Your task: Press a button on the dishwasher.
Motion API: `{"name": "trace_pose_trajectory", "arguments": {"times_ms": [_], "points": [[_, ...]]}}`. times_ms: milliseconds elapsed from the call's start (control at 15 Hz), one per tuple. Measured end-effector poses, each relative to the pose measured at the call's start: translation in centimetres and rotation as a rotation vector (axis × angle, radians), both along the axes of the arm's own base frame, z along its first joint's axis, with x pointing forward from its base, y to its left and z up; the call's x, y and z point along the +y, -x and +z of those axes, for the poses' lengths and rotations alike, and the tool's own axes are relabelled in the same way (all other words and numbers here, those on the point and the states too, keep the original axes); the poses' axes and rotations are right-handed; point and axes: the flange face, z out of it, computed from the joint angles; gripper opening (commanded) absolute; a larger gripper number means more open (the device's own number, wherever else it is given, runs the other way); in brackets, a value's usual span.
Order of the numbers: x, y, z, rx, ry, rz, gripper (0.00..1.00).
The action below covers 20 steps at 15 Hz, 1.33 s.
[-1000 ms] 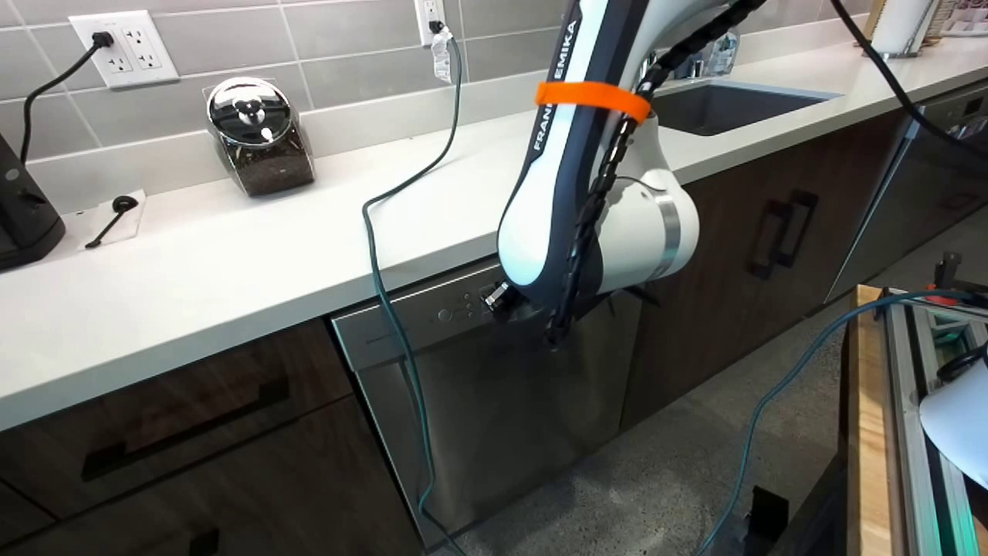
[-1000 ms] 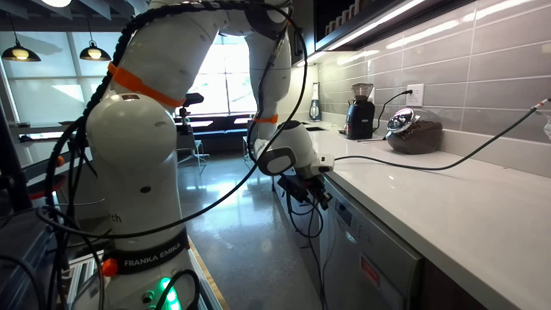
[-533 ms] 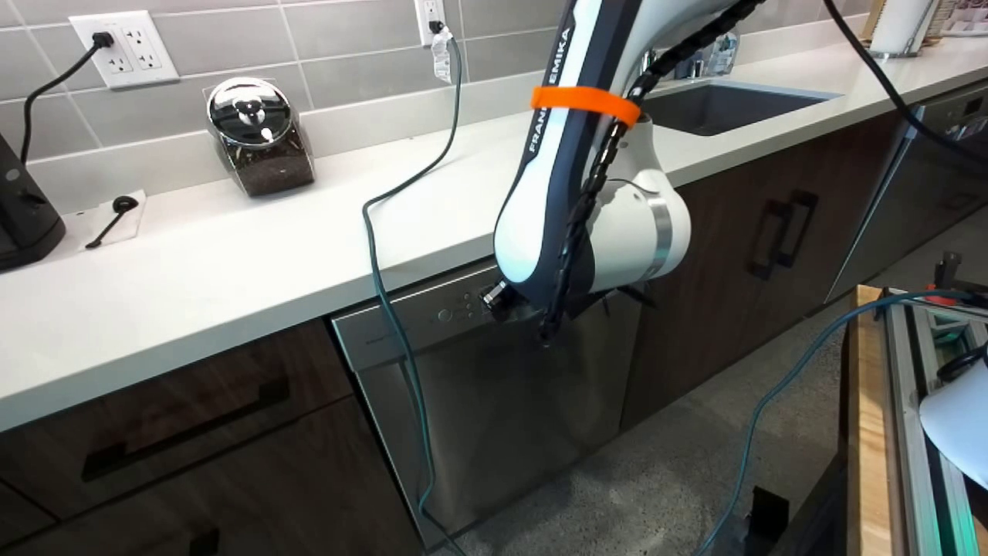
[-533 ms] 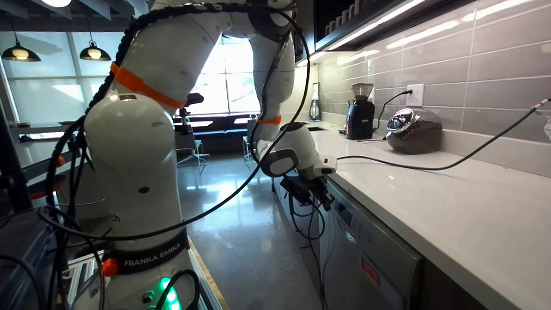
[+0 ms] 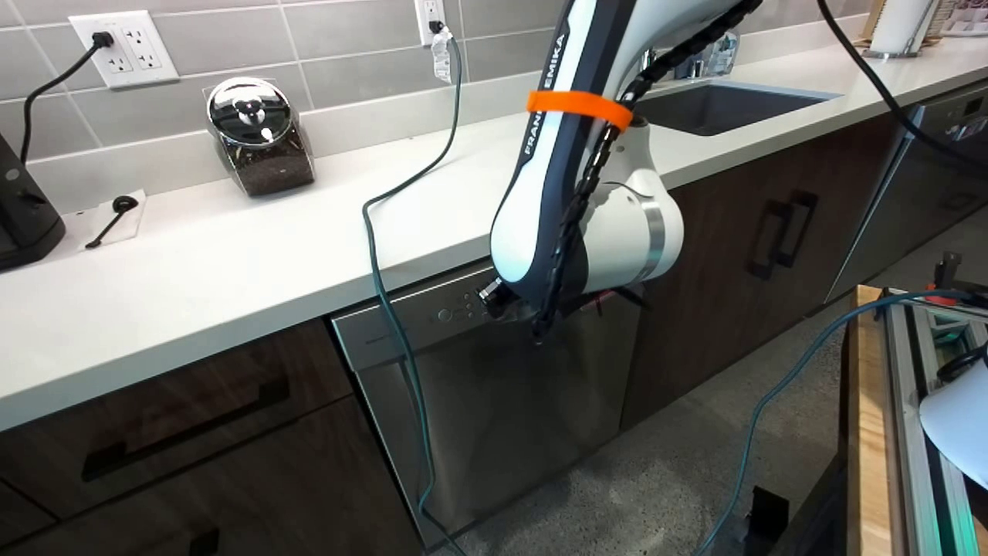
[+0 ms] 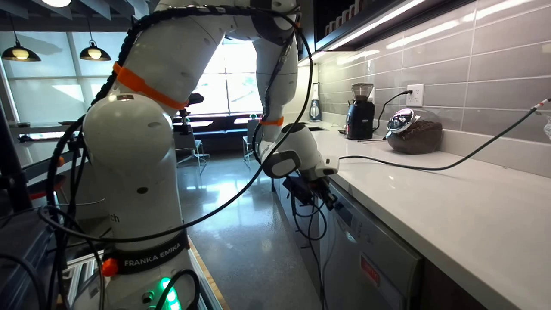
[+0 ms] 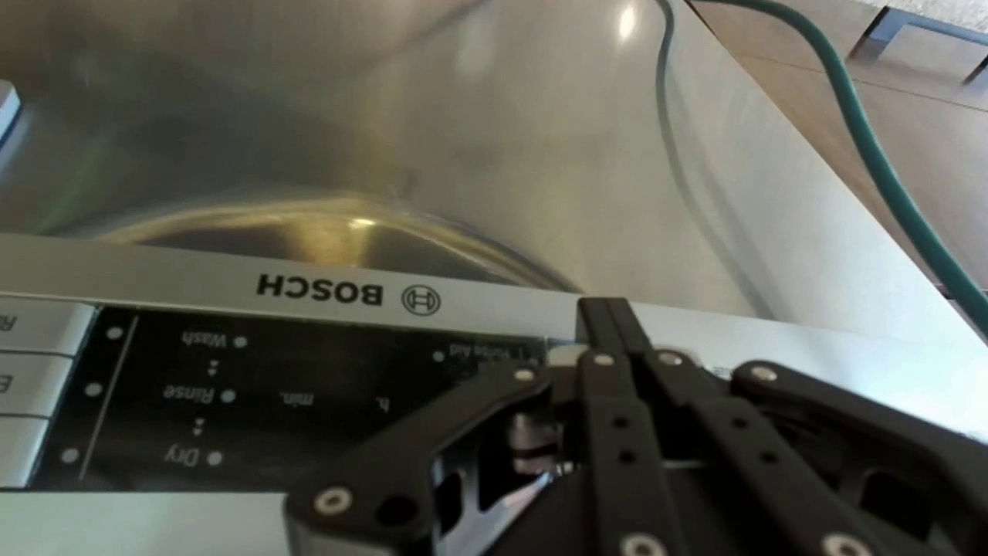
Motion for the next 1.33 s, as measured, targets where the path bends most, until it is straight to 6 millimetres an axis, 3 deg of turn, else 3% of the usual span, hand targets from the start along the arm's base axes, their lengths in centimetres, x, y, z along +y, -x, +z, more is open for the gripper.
{"name": "trace_pose_trajectory", "arguments": {"times_ms": [1333], "points": [[0.45,0.44,-0.70,-0.038,-0.012,-0.038,0.00]]}}
